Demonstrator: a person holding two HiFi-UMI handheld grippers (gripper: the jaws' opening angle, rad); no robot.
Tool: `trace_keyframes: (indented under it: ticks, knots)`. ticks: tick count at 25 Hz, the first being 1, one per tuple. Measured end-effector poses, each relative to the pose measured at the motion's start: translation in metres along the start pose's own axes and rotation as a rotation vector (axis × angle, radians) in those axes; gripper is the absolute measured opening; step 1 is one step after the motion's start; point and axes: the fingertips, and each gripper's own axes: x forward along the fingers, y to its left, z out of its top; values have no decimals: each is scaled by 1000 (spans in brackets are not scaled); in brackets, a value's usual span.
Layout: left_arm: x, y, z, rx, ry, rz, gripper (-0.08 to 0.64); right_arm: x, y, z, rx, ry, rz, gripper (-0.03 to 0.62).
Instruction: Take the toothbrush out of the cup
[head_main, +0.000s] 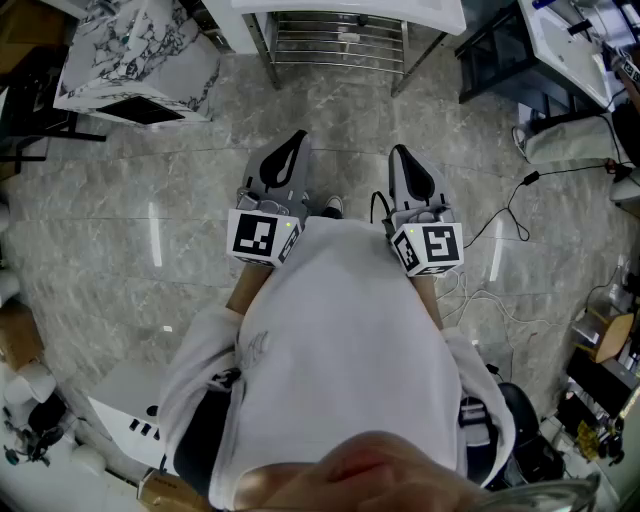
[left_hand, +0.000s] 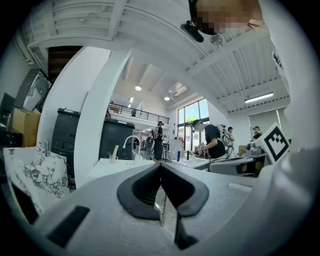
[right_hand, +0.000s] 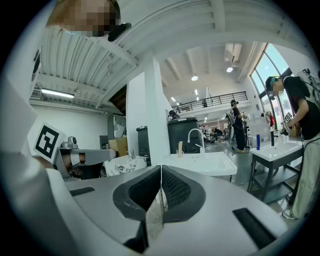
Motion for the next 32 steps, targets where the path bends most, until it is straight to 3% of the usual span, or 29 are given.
trace_keyframes:
  ticks: [24, 32]
  knots:
    - [3, 7, 8, -2, -11, 20, 15, 10, 4, 7, -28, 5, 42, 17]
    - [7, 9, 8, -1, -8, 26, 15, 8, -11, 11, 24, -34, 14, 17]
